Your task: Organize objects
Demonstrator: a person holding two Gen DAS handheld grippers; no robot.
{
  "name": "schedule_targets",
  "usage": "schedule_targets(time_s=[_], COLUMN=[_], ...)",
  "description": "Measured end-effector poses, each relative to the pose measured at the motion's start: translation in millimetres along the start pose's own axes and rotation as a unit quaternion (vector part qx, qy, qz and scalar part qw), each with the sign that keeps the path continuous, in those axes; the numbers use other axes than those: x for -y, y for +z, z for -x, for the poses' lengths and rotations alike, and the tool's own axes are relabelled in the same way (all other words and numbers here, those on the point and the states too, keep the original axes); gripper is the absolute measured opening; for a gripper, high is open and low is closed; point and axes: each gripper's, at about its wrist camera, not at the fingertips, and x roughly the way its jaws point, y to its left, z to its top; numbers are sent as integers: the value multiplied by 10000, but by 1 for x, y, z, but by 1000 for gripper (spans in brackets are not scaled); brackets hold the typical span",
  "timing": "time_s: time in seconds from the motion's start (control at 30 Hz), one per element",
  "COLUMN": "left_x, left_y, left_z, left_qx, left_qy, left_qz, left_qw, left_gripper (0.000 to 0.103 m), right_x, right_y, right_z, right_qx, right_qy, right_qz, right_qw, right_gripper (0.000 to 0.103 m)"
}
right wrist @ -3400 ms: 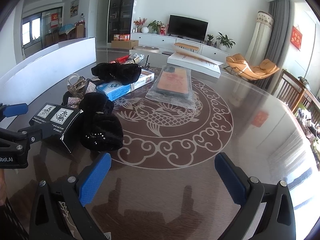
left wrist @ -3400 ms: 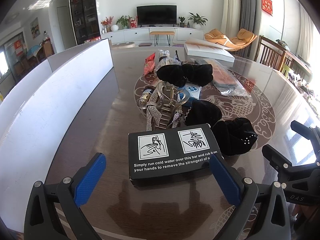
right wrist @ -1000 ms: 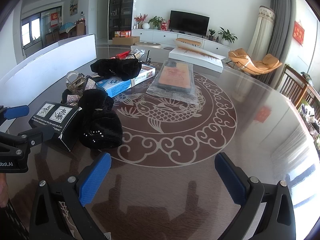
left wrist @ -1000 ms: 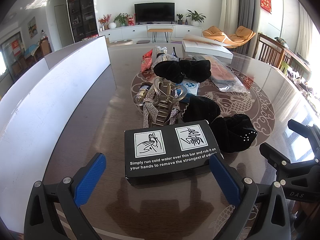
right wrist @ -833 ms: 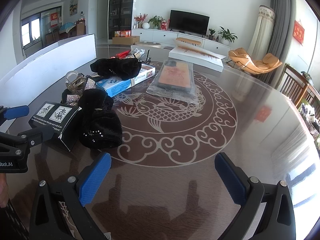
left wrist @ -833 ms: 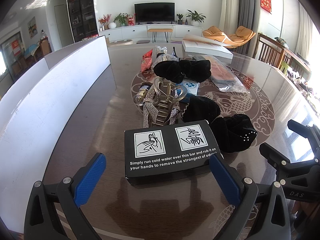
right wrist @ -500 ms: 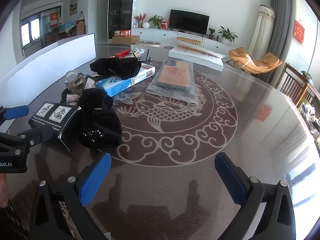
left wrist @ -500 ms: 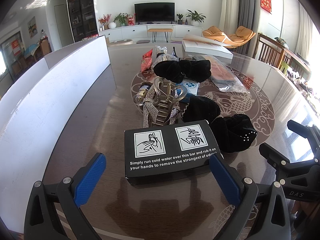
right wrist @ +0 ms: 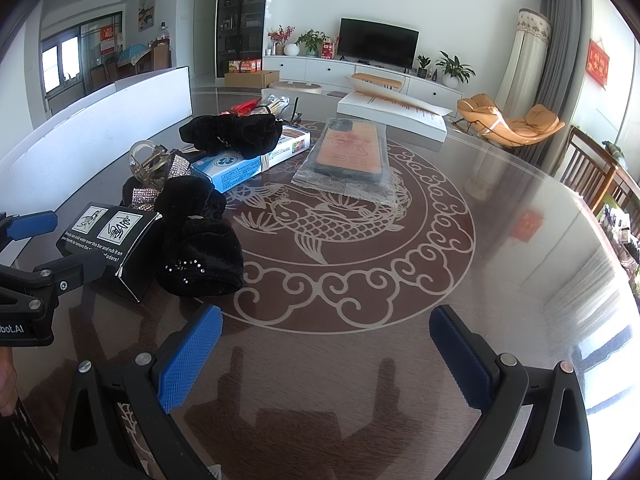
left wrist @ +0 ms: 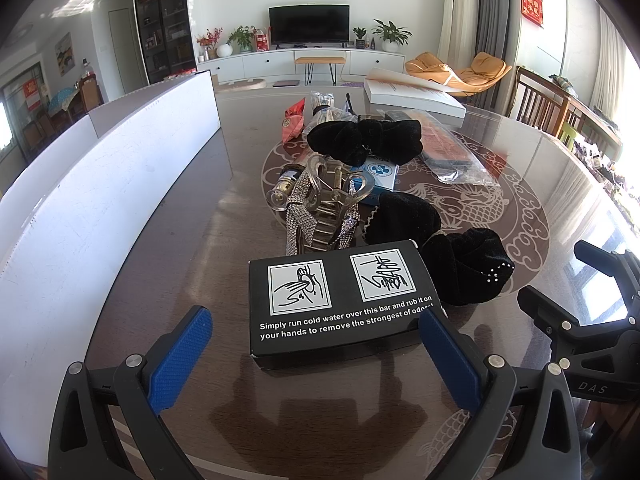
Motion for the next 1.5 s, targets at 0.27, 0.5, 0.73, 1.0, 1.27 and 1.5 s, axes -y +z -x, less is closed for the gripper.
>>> schedule_targets(time_s=[0.27,0.5,0.73,1.0,1.27,1.5], left_x=[0,0,0,-1,-1,-8], left_y=[0,0,0,1,1,-2], left_z=[0,0,0,0,0,10], left_qx=[-2,-5,-5,-7,-12,104], left_qy=[0,-1,1,0,-1,119], left_qz=[0,0,-1,-1,6,249], left_qw=[10000,10000,10000,10000,10000,9996], left_gripper=[103,103,103,103,103,103], right_x=[0,0,0,1,2,11], right_y=[0,0,0,-1,0,-1], right_z=[0,0,0,-1,-5,-4], right_qx=[-2,-6,-9,-36,-168,-180], right_qy=[1,3,3,11,62,534], right_qz=[0,0,1,-24,-37,-266], right_qw=[10000,10000,10000,10000,9998,9981], right_gripper=[103,103,103,103,103,103])
